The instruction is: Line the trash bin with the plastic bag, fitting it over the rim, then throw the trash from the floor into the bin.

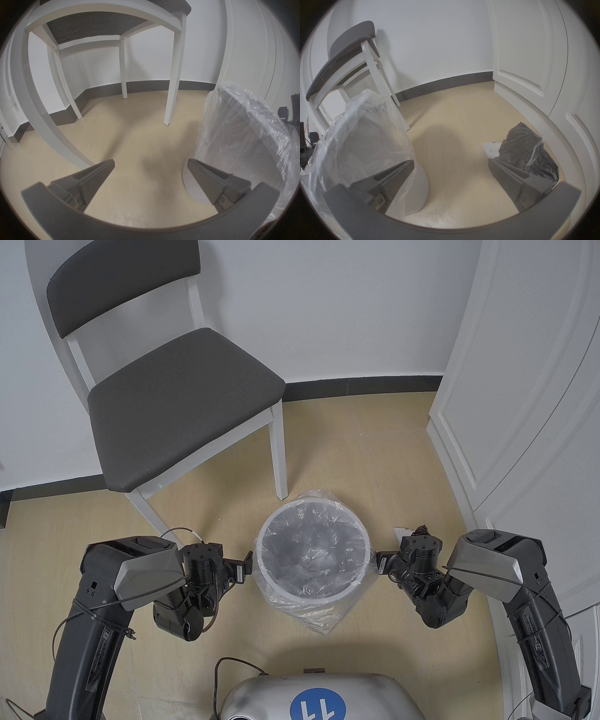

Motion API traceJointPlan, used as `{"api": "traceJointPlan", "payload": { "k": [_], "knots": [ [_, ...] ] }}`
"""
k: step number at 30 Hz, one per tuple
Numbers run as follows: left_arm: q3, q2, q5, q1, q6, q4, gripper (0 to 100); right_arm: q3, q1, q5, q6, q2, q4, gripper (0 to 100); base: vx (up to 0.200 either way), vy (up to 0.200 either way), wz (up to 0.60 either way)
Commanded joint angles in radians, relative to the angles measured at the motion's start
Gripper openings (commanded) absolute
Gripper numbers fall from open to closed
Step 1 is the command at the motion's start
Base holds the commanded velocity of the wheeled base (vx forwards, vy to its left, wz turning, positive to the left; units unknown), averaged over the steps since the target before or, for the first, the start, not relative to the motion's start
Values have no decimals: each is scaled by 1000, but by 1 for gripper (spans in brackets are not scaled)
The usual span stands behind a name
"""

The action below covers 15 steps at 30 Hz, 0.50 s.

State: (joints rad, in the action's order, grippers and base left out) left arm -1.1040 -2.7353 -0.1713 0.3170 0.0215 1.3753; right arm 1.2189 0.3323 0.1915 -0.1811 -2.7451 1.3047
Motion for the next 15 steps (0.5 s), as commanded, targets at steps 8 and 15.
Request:
{"api": "traceJointPlan", "payload": {
  "k": [8, 15],
  "knots": [
    [4, -3, -5, 2, -2, 18, 100, -1, 1, -1, 2, -2, 1, 100, 0, 0, 0],
    [-59, -30, 3, -78, -153, 116, 100, -12, -9, 11, 15, 2, -1, 100, 0, 0, 0]
  ]
}}
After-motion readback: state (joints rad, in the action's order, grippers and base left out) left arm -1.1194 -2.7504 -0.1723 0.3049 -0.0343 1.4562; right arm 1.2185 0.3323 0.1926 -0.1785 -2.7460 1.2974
